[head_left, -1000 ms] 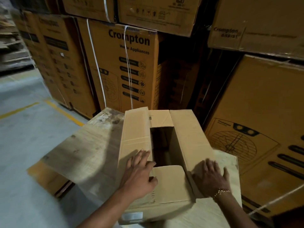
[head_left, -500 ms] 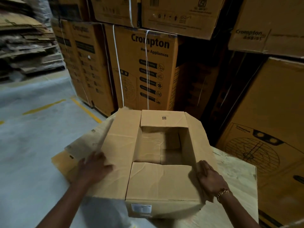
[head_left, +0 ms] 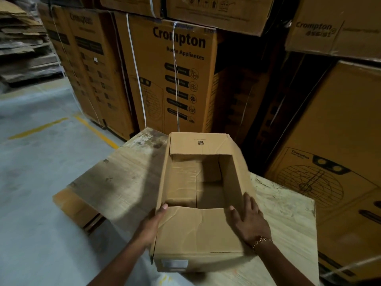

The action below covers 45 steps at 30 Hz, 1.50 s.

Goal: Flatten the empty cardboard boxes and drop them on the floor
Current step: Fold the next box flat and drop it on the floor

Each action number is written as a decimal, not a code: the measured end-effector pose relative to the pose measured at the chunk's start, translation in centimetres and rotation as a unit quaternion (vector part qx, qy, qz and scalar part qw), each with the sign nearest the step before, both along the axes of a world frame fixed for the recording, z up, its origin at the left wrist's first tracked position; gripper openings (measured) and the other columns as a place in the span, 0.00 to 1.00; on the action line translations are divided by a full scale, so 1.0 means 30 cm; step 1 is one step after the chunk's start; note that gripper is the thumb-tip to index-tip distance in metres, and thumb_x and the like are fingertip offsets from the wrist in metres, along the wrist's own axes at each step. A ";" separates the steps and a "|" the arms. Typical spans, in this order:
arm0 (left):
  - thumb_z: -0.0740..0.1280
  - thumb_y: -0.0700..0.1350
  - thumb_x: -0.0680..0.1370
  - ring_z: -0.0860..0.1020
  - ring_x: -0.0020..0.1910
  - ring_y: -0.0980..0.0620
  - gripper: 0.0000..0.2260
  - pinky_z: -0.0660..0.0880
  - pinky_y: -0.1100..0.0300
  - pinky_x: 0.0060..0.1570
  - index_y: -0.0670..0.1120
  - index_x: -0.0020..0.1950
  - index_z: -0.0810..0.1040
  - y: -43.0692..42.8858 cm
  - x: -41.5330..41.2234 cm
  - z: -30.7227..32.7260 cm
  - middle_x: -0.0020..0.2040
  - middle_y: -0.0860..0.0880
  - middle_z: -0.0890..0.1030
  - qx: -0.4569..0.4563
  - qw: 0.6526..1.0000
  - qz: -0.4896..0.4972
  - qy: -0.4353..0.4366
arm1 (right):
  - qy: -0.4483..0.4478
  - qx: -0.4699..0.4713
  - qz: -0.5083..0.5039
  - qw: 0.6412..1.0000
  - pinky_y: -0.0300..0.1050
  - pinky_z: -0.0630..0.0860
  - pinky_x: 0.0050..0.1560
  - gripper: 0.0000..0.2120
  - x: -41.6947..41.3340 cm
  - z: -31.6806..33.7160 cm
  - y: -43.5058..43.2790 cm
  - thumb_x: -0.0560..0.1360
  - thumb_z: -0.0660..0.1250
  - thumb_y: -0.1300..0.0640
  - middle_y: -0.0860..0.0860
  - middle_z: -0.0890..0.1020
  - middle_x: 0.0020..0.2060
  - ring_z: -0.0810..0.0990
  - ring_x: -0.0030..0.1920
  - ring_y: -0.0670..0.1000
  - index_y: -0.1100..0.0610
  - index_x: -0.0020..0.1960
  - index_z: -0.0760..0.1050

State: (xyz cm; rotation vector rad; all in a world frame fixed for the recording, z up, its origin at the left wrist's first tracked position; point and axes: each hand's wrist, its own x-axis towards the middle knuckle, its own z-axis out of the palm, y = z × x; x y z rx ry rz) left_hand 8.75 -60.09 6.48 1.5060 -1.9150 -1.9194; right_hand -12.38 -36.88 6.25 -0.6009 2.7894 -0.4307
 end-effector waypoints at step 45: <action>0.82 0.56 0.60 0.64 0.74 0.47 0.69 0.71 0.57 0.64 0.60 0.75 0.26 0.086 0.156 -0.025 0.81 0.54 0.39 -0.306 0.903 -0.297 -0.060 | -0.102 -0.036 0.158 0.981 0.57 0.81 0.56 0.76 0.120 -0.001 0.217 0.48 0.77 0.28 0.42 0.32 0.76 0.75 0.66 0.59 0.36 0.67 0.16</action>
